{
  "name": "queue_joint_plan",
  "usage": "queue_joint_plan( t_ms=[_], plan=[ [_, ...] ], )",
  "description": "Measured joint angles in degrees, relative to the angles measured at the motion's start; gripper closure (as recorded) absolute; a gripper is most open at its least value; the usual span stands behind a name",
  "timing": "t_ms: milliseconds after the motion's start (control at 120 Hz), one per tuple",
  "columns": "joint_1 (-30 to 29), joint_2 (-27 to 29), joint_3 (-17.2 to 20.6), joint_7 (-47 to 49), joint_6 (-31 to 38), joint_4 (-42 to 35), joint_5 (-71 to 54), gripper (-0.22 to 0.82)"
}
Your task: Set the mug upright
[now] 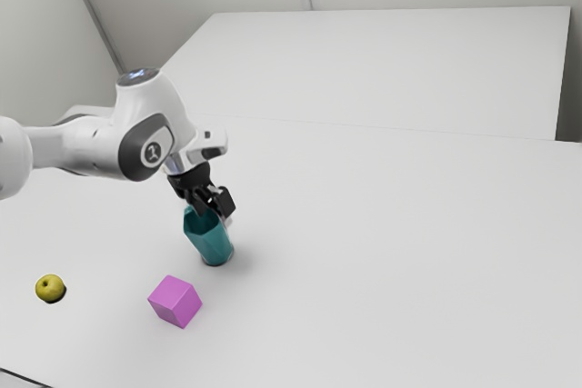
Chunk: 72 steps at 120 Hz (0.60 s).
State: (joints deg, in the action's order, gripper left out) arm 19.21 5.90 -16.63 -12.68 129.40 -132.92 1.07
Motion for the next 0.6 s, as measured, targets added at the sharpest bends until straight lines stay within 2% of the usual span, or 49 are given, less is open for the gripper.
queue_joint_plan(
  t_ms=[117, 258, 342, 408, 500, 600],
  plan=[
    [-0.04, -0.75, 0.01, 0.07, -0.18, 1.78, 0.04, 0.10],
    [-0.39, -6.61, 0.25, 0.08, -0.49, 8.52, 0.11, 0.05],
    [-1.36, -7.94, 1.51, 0.05, -1.56, 12.38, 0.13, 0.04],
    [-1.85, -8.02, 2.64, 0.01, -3.80, 16.10, 0.14, 0.03],
    [-4.90, -7.50, 6.82, -0.31, -7.85, 21.07, 0.32, 0.02],
    [-5.01, -4.77, 8.09, -0.88, -12.85, 23.82, 0.73, 0.01]
  ],
)
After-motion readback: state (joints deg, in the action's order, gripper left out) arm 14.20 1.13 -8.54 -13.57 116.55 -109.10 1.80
